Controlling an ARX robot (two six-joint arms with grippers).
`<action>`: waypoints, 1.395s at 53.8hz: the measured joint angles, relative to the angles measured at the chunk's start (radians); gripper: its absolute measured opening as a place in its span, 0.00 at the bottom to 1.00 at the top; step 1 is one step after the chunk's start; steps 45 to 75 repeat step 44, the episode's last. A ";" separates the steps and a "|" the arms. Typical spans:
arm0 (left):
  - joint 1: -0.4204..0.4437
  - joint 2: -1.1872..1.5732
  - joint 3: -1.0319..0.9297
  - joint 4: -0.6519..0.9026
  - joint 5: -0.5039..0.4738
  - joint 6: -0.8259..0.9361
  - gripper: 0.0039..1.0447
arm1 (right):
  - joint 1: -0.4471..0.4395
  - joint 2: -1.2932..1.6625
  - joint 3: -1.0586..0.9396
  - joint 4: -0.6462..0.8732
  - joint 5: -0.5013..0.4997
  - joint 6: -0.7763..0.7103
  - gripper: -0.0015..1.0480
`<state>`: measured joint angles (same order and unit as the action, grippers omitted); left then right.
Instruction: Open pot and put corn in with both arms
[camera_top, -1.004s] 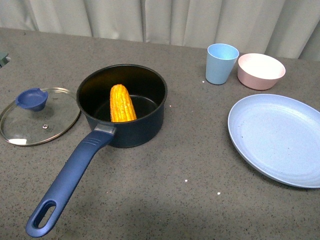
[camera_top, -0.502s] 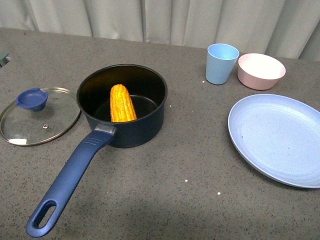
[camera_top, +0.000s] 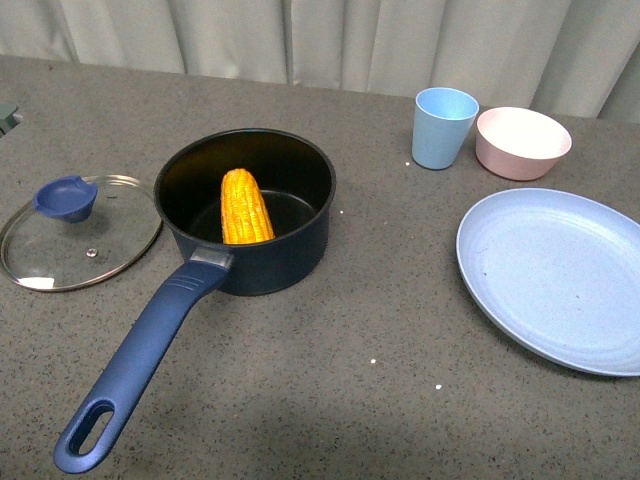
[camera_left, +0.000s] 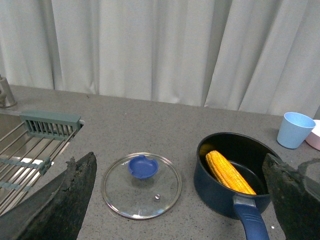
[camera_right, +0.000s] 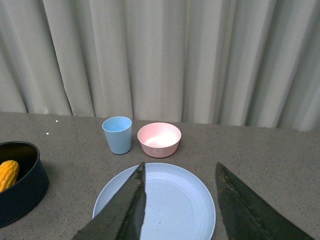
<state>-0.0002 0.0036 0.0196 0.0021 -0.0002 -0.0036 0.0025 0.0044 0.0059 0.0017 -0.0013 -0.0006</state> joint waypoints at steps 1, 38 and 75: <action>0.000 0.000 0.000 0.000 0.000 0.000 0.94 | 0.000 0.000 0.000 0.000 0.000 0.000 0.51; 0.000 0.000 0.000 0.000 0.000 0.000 0.94 | 0.000 0.000 0.000 0.000 0.000 0.000 0.91; 0.000 0.000 0.000 0.000 0.000 0.000 0.94 | 0.000 0.000 0.000 0.000 0.000 0.001 0.91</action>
